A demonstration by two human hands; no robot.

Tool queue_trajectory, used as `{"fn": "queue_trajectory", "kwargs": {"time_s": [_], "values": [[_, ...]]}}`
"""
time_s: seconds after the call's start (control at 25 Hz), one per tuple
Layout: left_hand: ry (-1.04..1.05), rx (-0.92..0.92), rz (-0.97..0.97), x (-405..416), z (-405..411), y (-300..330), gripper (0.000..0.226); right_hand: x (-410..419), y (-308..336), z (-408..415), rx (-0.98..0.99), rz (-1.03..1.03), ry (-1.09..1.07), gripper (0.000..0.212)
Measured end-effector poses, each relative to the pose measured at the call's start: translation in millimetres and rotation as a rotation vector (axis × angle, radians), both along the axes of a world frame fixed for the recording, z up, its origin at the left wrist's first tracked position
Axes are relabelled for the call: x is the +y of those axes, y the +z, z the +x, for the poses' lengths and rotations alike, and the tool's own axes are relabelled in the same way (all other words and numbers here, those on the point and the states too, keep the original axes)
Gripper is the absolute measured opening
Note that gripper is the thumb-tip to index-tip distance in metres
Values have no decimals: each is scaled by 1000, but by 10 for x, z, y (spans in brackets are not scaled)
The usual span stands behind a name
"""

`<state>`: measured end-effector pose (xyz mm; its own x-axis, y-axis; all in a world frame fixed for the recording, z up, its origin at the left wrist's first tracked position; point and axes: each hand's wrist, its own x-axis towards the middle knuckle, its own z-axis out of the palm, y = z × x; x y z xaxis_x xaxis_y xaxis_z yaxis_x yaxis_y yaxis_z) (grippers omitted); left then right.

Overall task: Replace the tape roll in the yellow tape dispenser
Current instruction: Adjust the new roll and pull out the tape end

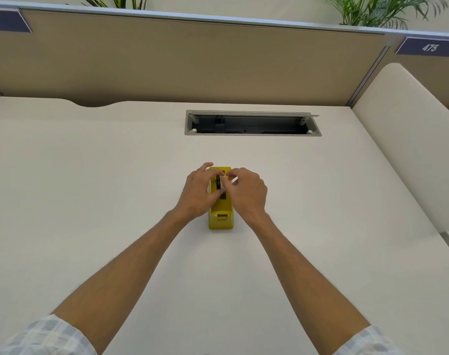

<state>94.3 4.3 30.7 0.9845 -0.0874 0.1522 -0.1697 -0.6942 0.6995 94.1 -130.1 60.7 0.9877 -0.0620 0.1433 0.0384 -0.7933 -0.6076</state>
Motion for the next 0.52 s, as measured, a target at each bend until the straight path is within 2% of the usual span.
{"fn": "queue_trajectory", "kwargs": {"time_s": [0.12,0.32,0.52], "values": [[-28,-59,-32,-7,-2,-4,40,5,15,10,1,0,14,22],[26,40,-1,-36,16,-41,65,-3,18,30,-9,-26,58,23],[25,22,5,-29,2,-22,71,1,-19,17,-8,-41,77,23]]}}
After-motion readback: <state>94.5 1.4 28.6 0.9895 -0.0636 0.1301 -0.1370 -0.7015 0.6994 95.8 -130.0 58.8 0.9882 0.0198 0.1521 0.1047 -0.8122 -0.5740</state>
